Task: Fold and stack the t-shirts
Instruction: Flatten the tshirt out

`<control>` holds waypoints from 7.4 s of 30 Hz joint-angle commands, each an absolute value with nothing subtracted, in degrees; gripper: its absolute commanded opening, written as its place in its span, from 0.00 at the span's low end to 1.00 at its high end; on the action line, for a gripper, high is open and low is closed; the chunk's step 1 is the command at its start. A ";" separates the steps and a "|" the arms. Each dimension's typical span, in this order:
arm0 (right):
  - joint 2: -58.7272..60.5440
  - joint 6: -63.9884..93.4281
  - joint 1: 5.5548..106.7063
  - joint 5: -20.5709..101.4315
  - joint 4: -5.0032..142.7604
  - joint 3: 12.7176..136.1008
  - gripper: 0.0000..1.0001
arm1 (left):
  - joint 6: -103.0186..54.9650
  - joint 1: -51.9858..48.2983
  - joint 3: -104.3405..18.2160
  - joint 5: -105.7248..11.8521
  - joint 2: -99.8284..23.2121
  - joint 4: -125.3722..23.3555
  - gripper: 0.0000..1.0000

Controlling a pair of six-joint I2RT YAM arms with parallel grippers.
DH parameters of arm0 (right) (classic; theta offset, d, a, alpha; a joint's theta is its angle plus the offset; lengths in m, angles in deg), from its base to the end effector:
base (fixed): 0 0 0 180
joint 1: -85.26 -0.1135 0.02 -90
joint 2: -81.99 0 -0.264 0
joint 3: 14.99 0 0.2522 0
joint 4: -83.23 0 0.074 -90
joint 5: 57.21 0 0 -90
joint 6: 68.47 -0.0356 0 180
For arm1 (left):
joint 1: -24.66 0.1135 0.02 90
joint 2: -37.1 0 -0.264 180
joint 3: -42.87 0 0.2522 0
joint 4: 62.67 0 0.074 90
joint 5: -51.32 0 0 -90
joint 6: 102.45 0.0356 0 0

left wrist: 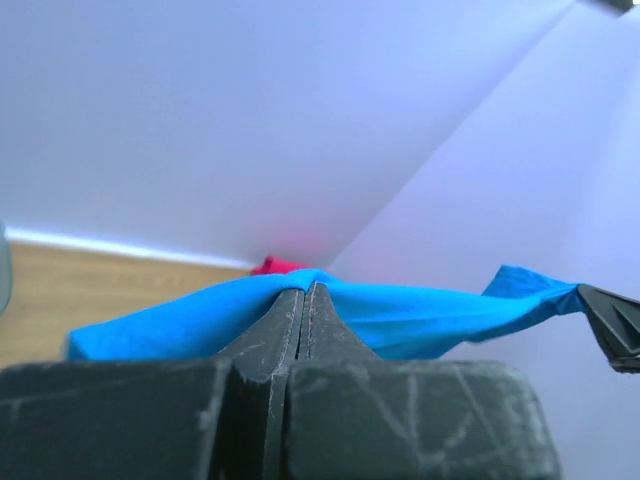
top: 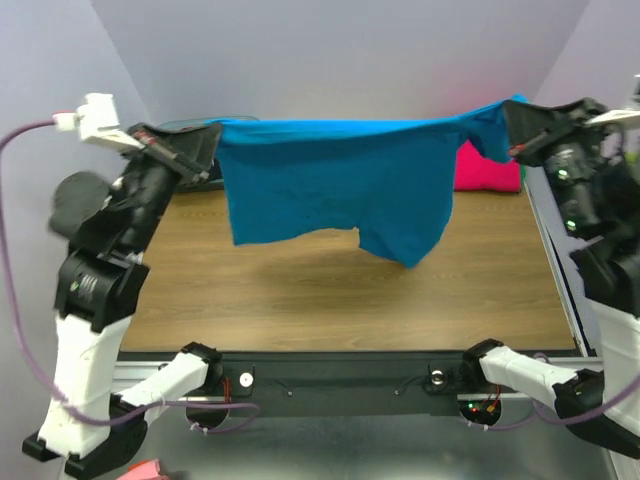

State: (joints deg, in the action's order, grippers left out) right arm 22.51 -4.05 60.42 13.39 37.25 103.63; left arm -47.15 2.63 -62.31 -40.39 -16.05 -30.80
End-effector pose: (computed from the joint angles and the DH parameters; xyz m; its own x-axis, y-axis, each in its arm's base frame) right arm 0.1139 0.0397 0.5819 0.1420 0.5145 -0.8456 -0.1819 0.8533 0.4886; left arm 0.1106 -0.0459 0.5613 0.0344 -0.6278 -0.7776 0.5115 0.6795 -0.5259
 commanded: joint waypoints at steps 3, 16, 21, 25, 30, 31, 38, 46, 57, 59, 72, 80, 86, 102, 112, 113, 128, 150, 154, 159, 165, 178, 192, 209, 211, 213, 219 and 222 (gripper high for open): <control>23.28 -1.84 60.03 17.49 32.83 113.73 0.00 | -45.67 2.77 -68.97 -42.89 -12.83 -31.94 0.00; 11.96 2.10 59.94 9.95 32.82 116.11 0.00 | -43.65 2.77 -71.00 -34.21 -23.79 -32.82 0.00; -0.96 7.64 60.55 -1.13 40.89 115.75 0.00 | -42.51 6.97 -79.05 -28.64 -41.36 -32.47 0.00; -15.11 8.97 67.21 5.35 41.44 128.30 0.00 | -41.02 9.80 -93.35 -35.32 -56.21 -31.50 0.00; -26.90 8.26 72.95 11.77 45.38 146.59 0.00 | -39.96 10.51 -111.85 -40.59 -68.88 -32.72 0.00; -27.78 8.79 73.56 13.44 48.18 149.13 0.00 | -40.22 10.51 -114.57 -42.78 -69.59 -33.95 0.00; -18.22 13.00 73.48 15.83 56.64 136.87 0.00 | -38.03 10.50 -108.63 -43.69 -63.91 -41.87 0.00; 0.05 16.36 73.48 18.64 56.64 106.05 0.00 | -38.81 10.42 -66.00 -45.96 -51.33 -48.63 0.00; 36.54 -12.03 73.48 26.54 45.67 42.75 0.07 | -50.76 0.14 -9.24 -42.12 -30.08 -55.86 0.00; 37.25 -13.18 73.48 30.93 39.35 37.04 0.18 | -52.61 -0.30 -5.44 -37.13 -28.39 -49.74 0.15; 38.75 -18.55 73.48 34.99 24.39 44.82 1.00 | -58.94 -0.39 -9.21 -26.73 -11.16 -26.93 0.93; 25.34 -11.16 73.48 30.24 28.42 50.01 1.00 | -56.31 -0.39 -11.85 -32.32 -19.74 -36.39 0.95; 11.60 -11.51 73.48 26.73 33.61 50.72 1.00 | -53.94 -0.39 -14.65 -36.04 -33.11 -42.75 0.95; 15.79 -26.19 84.54 24.70 32.91 32.09 1.00 | -52.18 6.72 -9.92 -40.17 -51.23 -51.28 0.95; 34.33 -37.26 88.95 11.61 18.34 36.65 1.00 | -50.68 9.63 -9.12 -40.17 -49.21 -49.87 0.95; 35.57 -36.74 88.95 12.39 18.32 37.00 1.00 | -50.59 9.63 -9.04 -40.26 -49.12 -49.70 0.95; 3.36 -9.41 70.76 36.32 44.86 56.24 1.00 | -49.19 9.63 -16.50 -42.28 -50.78 -50.39 0.96; -31.76 -6.77 75.33 26.11 44.69 78.58 1.00 | -42.59 9.63 -38.31 -43.60 -68.48 -44.69 0.95; -26.23 -3.35 75.24 28.83 44.60 79.02 1.00 | -43.47 9.19 -35.76 -42.28 -60.41 -42.85 0.95; -14.27 -3.86 75.24 30.68 44.60 73.50 1.00 | -46.72 7.43 -28.23 -36.06 -45.28 -37.93 0.96; 6.90 -13.42 75.50 24.54 44.43 53.91 1.00 | -57.43 7.52 -15.91 -26.91 -25.42 -25.45 0.98; 38.48 -26.19 76.12 15.92 39.07 36.13 1.00 | -71.24 7.96 3.35 -29.80 -20.73 -26.05 0.84; 35.76 -32.51 76.20 11.25 26.77 37.80 1.00 | -69.40 7.87 4.14 -31.91 -22.68 -29.14 0.00; 37.35 -45.79 76.20 16.44 13.57 30.42 0.74 | -78.54 7.96 6.08 -26.90 -2.28 -19.72 0.00; 35.24 -45.96 76.29 15.57 13.66 31.20 0.69 | -78.45 7.87 5.90 -26.37 -2.36 -19.55 0.00; 34.36 -46.23 76.29 14.60 14.45 31.03 0.60 | -78.37 7.96 5.64 -26.20 -2.71 -19.37 0.00; 31.19 -45.44 76.20 14.34 20.51 28.22 0.49 | -78.28 7.96 5.46 -25.49 -3.24 -19.55 0.00; 28.92 -44.82 76.29 13.81 24.20 26.47 0.46 | -78.01 7.96 4.85 -25.14 -3.42 -18.94 0.00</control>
